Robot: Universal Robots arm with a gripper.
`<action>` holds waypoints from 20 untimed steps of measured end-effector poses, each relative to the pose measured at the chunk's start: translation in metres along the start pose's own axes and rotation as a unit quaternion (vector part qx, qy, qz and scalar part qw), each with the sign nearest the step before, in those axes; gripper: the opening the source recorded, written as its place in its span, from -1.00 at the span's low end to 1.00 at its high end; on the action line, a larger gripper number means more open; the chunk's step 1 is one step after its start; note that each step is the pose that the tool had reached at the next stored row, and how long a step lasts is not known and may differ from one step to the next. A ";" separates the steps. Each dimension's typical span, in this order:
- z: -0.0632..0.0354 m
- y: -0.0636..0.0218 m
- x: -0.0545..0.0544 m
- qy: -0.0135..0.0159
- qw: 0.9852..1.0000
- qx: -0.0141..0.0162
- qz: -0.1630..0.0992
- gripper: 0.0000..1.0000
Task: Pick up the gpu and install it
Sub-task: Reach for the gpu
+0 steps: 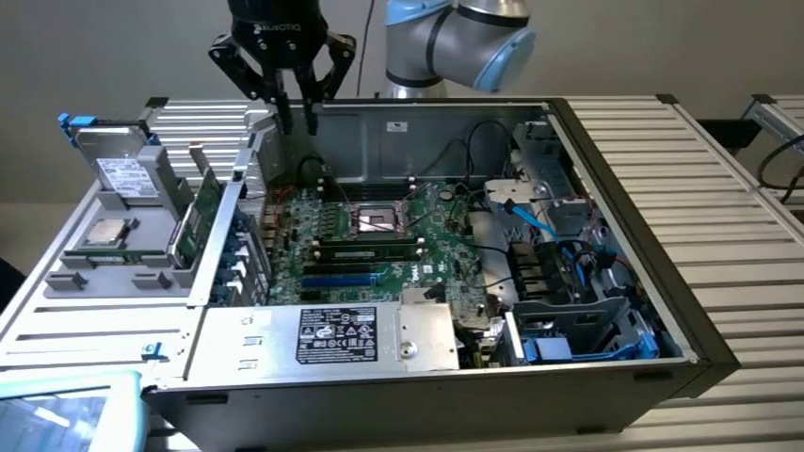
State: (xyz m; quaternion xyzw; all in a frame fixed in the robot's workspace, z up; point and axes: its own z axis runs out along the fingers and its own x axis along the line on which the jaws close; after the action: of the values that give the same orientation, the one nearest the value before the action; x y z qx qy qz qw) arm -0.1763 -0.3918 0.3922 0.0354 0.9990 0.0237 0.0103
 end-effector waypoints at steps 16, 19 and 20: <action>-0.0005 0.0045 0.073 0.000 1.000 0.000 0.000 -0.33; -0.0005 0.0054 0.087 0.000 1.000 0.000 0.000 -0.33; -0.0005 0.0056 0.092 0.000 1.000 0.000 0.000 -0.33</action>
State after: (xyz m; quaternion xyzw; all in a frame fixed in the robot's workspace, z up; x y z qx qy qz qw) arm -0.2672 -0.3797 0.3913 0.0354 0.9990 0.0237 0.0104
